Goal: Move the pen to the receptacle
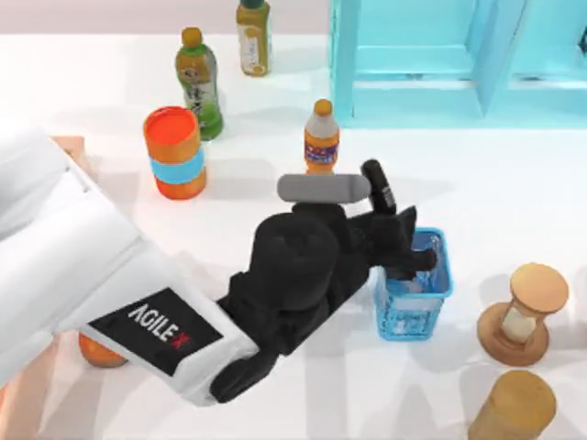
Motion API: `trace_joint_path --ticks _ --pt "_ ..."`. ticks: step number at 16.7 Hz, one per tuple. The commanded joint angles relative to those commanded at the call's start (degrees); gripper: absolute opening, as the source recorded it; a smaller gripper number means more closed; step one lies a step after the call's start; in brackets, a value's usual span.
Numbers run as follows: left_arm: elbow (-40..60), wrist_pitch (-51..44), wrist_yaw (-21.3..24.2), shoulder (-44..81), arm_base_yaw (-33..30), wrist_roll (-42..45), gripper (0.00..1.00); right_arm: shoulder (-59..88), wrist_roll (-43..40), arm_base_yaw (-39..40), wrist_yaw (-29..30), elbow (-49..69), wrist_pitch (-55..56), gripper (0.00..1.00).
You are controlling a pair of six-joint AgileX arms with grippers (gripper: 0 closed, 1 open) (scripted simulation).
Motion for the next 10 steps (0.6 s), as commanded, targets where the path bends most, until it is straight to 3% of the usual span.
trace_joint_path --ticks 10 --pt "-5.49 -28.48 14.1 -37.31 14.55 2.8 0.0 0.0 0.0 0.0 0.0 0.0 0.0 1.0"
